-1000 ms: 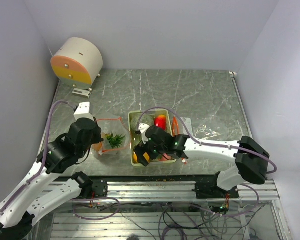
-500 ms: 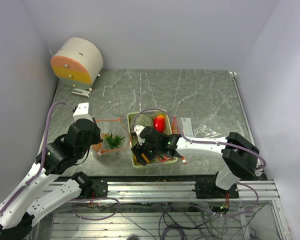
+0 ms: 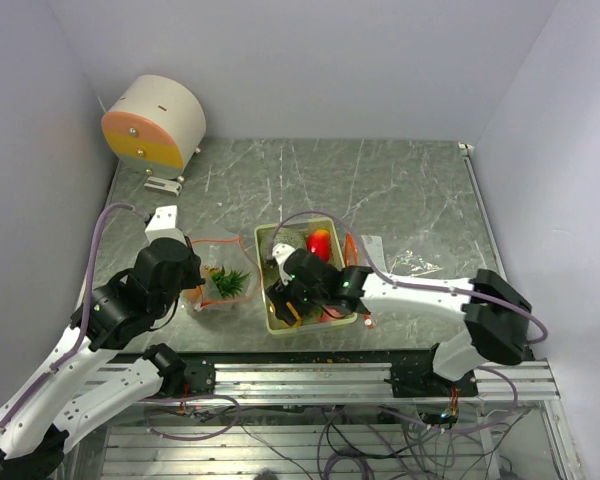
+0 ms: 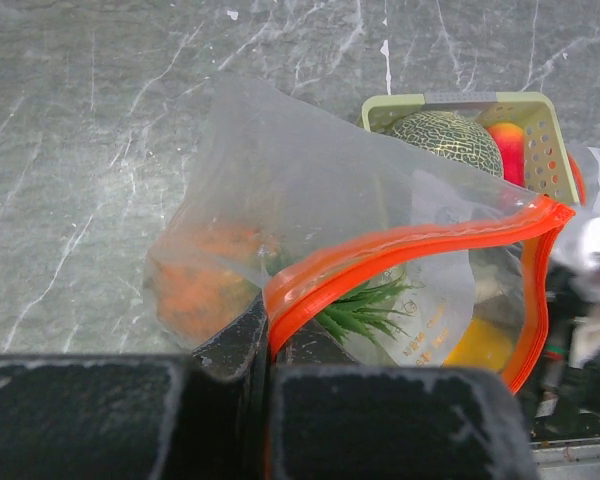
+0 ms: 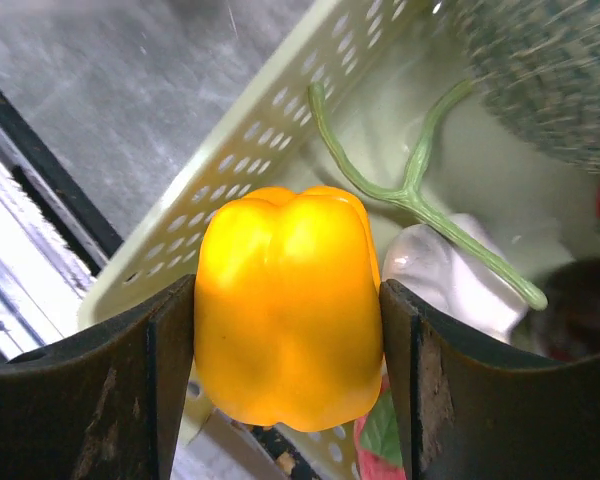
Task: Place the food in the zip-top bag and seal the zipper
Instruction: Pick up the fake vegetable at the center of the board.
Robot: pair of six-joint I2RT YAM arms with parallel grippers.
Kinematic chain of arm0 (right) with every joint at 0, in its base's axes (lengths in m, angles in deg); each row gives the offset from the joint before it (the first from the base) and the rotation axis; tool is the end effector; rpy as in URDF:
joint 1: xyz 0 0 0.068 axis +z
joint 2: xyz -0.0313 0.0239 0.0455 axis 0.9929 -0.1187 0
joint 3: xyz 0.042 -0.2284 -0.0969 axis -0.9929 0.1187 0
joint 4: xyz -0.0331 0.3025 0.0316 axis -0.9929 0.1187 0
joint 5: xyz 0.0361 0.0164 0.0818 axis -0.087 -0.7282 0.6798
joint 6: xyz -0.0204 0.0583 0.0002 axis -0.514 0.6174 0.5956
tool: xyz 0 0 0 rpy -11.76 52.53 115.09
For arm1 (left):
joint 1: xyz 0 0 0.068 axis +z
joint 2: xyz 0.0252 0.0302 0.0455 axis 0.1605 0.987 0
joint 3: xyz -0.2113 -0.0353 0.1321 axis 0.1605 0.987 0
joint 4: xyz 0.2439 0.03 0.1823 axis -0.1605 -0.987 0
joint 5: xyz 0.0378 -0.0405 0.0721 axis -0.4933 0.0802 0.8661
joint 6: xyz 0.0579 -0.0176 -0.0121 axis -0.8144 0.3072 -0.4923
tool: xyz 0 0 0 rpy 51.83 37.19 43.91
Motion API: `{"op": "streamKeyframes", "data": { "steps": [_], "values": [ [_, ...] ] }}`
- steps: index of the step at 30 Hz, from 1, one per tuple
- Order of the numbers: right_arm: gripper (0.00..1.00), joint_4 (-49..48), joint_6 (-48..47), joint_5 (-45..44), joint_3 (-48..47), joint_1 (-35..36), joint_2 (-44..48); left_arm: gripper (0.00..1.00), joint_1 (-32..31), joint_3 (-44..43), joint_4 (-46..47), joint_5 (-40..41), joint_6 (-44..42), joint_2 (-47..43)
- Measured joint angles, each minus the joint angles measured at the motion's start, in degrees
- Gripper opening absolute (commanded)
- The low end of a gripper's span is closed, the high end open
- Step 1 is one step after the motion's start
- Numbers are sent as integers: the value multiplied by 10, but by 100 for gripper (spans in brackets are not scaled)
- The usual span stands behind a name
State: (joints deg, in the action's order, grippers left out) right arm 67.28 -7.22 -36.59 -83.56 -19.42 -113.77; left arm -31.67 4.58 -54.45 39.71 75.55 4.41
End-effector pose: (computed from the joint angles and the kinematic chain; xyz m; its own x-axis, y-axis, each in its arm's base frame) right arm 0.1642 0.3313 0.1409 -0.5744 -0.5381 -0.6168 -0.7632 0.6246 0.1658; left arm 0.1549 -0.1037 0.3410 -0.4875 -0.2400 -0.8395 -0.0317 0.9657 -0.2576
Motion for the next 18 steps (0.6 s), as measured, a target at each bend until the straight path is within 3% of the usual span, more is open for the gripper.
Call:
{"op": "streamKeyframes", "data": {
  "steps": [9,18],
  "values": [
    [20,-41,9,1,7,0,183,7,0,0,0,0,2,2],
    [21,-117,4,136,41,-1,269,7,0,20,17,-9,7,16]
  ]
}}
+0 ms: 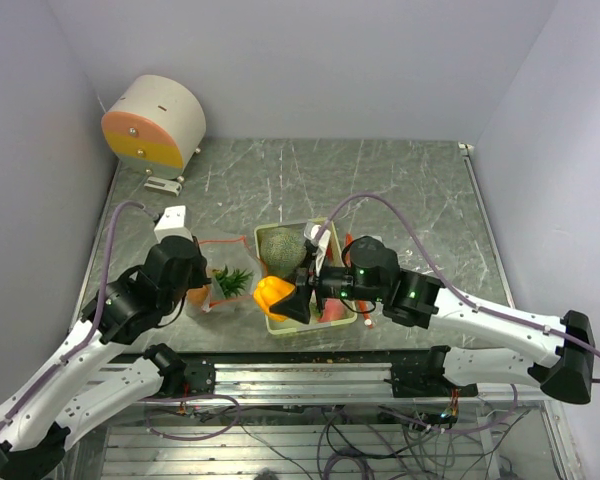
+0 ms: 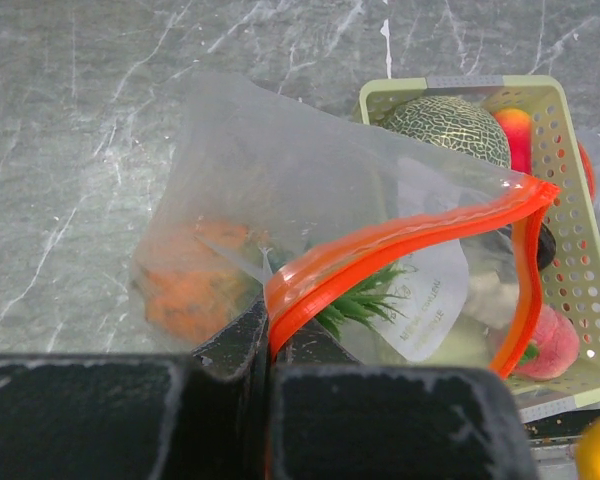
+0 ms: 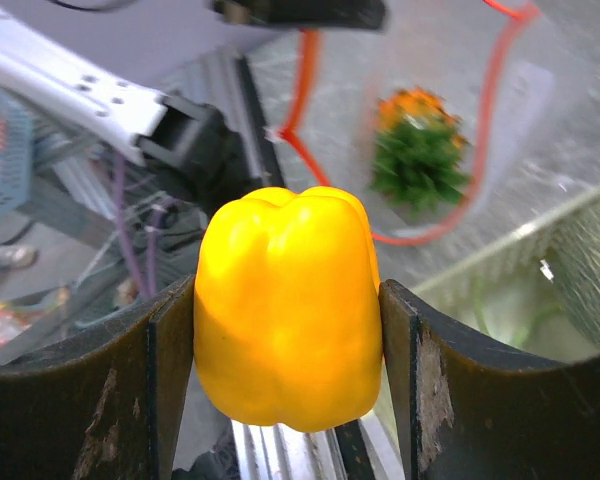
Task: Place the food in the zip-top bag and seal the zipper
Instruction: Pick up the fake vegetable at the center of the board, then place the fake vegetable in the zipper food storage bag.
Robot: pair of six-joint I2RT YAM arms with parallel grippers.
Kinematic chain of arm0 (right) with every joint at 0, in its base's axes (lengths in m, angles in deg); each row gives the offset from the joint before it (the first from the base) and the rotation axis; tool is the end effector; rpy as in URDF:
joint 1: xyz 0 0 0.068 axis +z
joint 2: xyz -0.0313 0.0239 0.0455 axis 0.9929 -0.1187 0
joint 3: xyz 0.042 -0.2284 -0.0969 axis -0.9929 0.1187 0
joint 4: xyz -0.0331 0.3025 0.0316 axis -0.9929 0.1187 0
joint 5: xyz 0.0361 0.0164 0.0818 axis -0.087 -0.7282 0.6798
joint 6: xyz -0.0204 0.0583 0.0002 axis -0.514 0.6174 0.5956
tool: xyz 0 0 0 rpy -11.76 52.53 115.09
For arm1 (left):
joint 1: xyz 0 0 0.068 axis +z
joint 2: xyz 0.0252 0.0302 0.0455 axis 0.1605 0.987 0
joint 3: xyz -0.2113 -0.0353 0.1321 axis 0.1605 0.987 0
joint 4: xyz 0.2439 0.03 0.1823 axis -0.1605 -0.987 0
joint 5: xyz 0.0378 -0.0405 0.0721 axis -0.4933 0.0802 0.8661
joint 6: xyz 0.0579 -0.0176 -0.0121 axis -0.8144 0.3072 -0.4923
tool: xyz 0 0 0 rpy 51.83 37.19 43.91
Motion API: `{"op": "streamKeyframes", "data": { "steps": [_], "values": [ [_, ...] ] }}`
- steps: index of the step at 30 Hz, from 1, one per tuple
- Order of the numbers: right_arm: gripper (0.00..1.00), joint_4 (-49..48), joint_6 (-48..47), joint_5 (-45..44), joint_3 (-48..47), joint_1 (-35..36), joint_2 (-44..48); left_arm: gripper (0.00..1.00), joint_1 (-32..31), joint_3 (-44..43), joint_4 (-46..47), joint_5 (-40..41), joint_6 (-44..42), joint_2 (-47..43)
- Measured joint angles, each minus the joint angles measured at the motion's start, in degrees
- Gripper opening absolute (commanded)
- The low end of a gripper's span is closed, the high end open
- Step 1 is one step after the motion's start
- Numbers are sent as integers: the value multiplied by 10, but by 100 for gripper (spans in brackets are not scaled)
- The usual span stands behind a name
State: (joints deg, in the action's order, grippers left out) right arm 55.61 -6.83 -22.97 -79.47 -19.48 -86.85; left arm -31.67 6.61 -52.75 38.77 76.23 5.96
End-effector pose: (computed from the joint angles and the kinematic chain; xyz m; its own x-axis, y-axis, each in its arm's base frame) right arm 0.1344 0.2950 0.2903 -0.3907 -0.1656 -0.9055 -0.8943 0.3013 0.3308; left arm 0.1625 -0.1112 0.3262 -0.5160 -0.2326 -0.8244 -0.0325 0.9671 -0.2525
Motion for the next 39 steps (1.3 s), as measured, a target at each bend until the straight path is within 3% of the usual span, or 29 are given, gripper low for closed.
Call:
{"op": "streamKeyframes", "data": {
  "steps": [5,11,17,23,27,31,36,39],
  "values": [
    [21,-77,7,78,3,0,4,7,0,0,14,-10,2,10],
    [21,-136,18,74,-20,0,-55,7,0,0,25,-26,2,13],
    [21,-153,30,14,-70,0,-150,7,0,0,28,-36,2,14],
    [24,-154,33,-115,-95,4,-194,7,0,0,27,-40,2,10],
    [39,-145,31,-194,-117,10,-226,7,0,0,27,-41,2,3],
    [62,-139,25,-267,-146,34,-263,7,0,0,27,-47,2,0],
    [78,-140,15,-319,-153,64,-282,7,0,0,27,-54,5,2],
    [98,-140,10,-331,-153,67,-279,7,0,0,27,-54,5,2]
  ]
}}
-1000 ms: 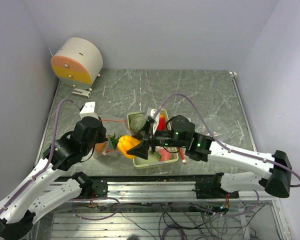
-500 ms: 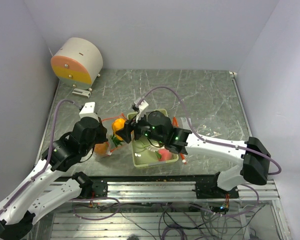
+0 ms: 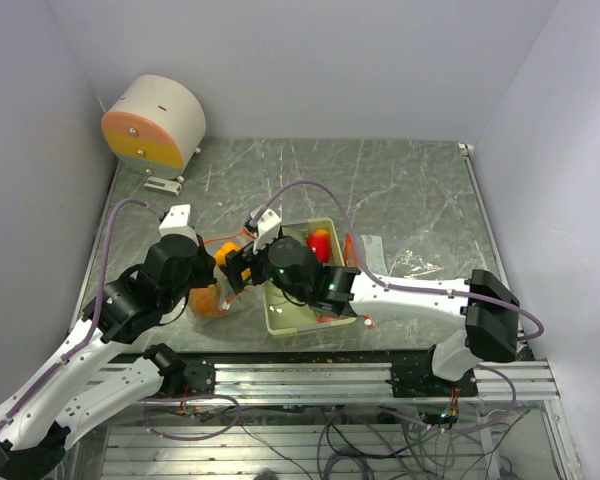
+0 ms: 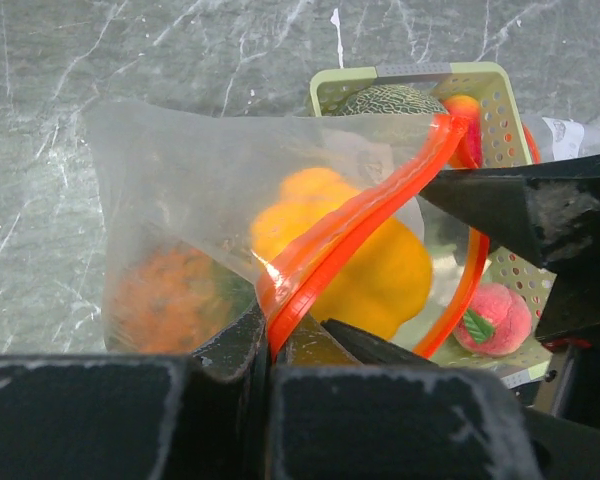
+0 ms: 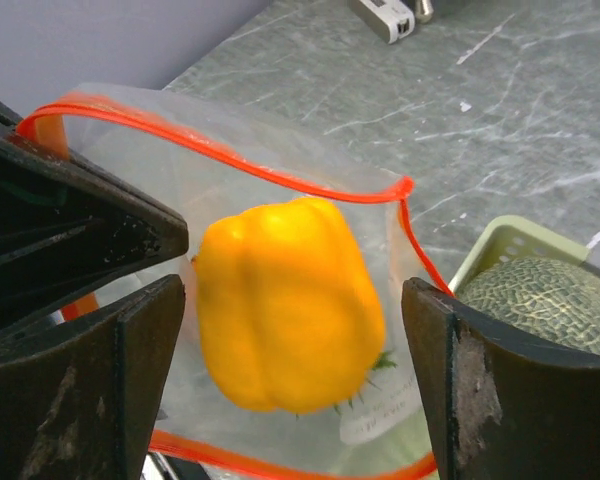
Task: Place the food in the zip-top bag and seal the zipper
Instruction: Place the fake vegetable in the zipper food storage bag, then pick up the fake fruit from the bin.
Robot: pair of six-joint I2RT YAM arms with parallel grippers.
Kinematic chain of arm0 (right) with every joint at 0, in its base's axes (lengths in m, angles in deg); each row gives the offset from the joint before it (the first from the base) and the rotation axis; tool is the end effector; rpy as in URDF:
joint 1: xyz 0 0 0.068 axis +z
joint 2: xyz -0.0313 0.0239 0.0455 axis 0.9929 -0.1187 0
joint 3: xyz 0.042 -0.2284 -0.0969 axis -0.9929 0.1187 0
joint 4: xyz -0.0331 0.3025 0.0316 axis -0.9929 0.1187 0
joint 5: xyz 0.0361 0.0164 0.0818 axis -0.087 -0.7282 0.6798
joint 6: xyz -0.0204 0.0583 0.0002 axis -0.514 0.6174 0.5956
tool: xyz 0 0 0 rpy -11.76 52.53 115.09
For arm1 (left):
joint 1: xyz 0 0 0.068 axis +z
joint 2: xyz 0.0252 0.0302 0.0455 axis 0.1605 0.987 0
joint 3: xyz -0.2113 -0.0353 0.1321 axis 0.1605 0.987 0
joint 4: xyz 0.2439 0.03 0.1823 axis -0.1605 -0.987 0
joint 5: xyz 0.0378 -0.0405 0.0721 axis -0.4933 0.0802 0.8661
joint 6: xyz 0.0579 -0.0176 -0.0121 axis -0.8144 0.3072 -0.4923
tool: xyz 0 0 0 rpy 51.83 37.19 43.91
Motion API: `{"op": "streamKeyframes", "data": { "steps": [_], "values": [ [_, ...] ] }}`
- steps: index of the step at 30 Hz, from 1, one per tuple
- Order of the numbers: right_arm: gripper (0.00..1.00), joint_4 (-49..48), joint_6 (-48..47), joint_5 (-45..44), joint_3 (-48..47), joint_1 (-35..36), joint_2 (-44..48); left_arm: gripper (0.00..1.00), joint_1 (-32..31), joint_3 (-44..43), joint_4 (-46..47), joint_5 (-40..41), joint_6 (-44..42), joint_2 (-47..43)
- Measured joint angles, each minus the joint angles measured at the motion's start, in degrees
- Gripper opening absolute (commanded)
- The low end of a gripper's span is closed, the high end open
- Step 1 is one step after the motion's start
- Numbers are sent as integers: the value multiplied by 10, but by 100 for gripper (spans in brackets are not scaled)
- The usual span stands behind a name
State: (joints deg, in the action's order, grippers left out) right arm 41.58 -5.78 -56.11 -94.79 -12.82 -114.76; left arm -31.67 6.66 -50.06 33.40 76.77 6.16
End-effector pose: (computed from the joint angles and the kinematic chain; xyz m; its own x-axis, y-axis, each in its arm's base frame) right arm 0.1593 0.3979 0.2547 -0.3114 -0.0322 -0.9497 -0.7084 0.6740 0.2095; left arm 0.1640 -0.1177 0.3287 -0.5368 -0.2558 -0.8040 0.0362 0.9451 -0.3248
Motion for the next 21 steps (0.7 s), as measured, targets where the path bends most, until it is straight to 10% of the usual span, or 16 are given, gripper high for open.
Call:
{"op": "streamKeyframes", "data": {
  "steps": [21],
  "values": [
    [100,158,45,-76,89,24,254,7,0,0,-12,1,0,-12]
  ]
}}
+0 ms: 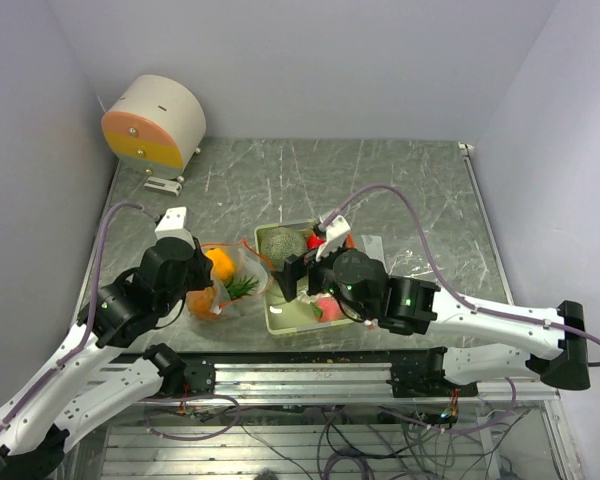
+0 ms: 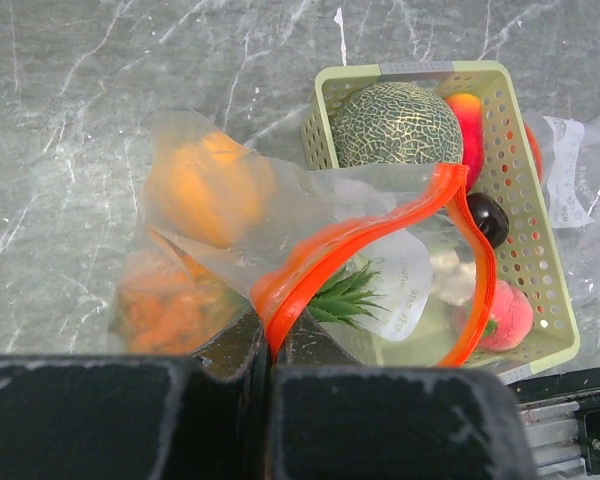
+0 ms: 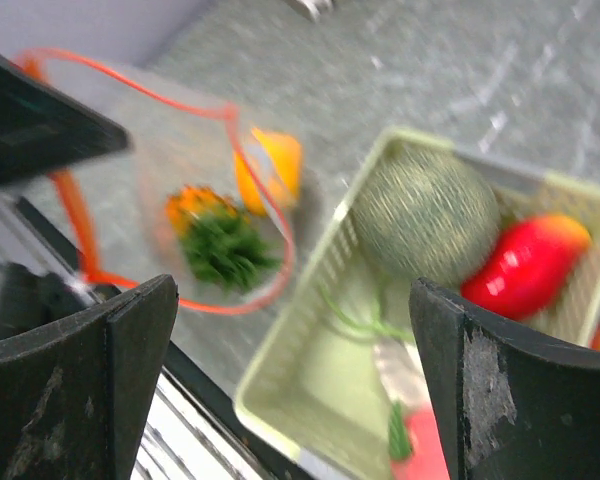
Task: Place the food in the zip-top bag and seal the zipper
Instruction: Pick up the fake fruit from the bin.
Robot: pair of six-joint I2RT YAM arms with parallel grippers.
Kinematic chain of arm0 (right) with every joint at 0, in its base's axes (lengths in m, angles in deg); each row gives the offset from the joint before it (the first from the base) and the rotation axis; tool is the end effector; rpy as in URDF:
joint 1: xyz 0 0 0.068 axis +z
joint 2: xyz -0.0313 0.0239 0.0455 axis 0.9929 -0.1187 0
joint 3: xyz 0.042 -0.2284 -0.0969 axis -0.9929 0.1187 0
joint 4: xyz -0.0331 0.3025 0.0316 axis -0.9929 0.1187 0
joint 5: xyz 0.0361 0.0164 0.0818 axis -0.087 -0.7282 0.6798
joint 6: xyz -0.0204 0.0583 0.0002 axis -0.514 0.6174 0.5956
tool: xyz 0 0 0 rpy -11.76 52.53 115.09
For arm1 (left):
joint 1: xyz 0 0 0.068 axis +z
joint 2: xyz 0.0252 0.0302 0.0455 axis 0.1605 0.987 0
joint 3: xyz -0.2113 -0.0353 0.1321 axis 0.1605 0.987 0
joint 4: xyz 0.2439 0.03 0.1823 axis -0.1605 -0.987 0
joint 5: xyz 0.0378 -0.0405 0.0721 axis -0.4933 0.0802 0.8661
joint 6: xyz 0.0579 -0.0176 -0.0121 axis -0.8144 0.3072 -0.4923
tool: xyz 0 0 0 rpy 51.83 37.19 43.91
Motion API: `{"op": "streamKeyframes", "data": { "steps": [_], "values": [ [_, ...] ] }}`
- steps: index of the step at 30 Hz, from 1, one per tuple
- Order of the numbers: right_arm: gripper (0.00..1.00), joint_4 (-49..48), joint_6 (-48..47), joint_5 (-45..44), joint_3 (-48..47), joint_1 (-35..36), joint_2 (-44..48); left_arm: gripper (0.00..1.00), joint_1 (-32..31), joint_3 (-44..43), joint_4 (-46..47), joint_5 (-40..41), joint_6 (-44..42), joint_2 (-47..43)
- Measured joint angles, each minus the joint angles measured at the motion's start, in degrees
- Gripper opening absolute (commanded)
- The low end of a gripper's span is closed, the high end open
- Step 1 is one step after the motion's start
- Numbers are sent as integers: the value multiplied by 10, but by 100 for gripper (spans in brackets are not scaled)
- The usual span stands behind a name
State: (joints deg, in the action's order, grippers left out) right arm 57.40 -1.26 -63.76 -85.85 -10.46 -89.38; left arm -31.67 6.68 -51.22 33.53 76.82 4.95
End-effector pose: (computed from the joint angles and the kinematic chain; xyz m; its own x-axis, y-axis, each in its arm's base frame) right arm 0.1191 0.3089 0.3201 -0.3310 0.0518 -0.9422 -0.6288 0.7324 0.2612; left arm 0.1597 -0.1138 0.3304 -0.5354 -0.2572 -0.8045 0.0343 0.9451 -0.3250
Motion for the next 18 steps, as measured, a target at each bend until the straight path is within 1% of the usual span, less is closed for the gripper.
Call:
{"op": "streamKeyframes", "data": {
  "steps": [5,9,13,18],
  "values": [
    [100,141,73,-36,34,0,19,7,0,0,-10,2,0,-11],
    [100,225,124,-45,41,0,-5,7,0,0,-10,2,0,-14],
    [100,270,169,-47,50,-5,-53,7,0,0,-10,1,0,-14],
    [100,276,185,-18,81,-40,-100,7,0,0,-13,1,0,-18]
  ]
}}
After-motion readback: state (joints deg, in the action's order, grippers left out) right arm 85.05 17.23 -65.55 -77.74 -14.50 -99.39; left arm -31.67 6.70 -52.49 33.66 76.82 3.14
